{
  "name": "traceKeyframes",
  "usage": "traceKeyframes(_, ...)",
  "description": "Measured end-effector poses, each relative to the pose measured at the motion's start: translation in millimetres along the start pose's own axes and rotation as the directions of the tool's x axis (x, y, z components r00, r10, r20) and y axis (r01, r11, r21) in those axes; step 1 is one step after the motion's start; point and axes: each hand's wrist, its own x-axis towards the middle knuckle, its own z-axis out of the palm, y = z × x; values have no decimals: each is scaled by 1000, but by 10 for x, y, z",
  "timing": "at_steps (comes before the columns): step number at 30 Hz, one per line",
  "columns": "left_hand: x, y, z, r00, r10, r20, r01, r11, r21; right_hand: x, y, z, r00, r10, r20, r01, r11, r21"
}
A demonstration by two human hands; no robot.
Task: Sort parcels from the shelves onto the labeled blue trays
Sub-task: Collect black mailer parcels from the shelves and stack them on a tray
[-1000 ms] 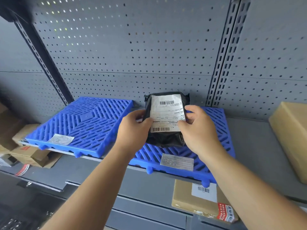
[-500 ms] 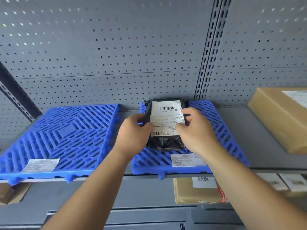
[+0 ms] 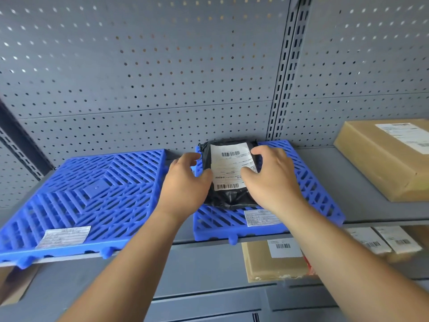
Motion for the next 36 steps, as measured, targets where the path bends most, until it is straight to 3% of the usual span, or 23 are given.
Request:
traceKeyframes(10, -141, 211, 221, 976, 217, -10, -215, 973, 87, -193, 116, -88, 992, -50, -120, 30, 987, -156)
traceKeyframes(19, -373, 610, 591, 922, 387, -30, -372, 902, 222, -427, 622, -526, 977, -18, -210, -27, 978, -209)
traceKeyframes(28, -1031, 1334, 1474, 860, 499, 107, -510, 838, 195, -832, 1458, -1408, 952, 75, -298, -138, 970, -198)
traceKeyframes(36, -1796, 2039, 2510, 741, 628, 235, -667, 730, 152, -1414, 2428, -2339, 907, 192, -374, -283, 937, -205)
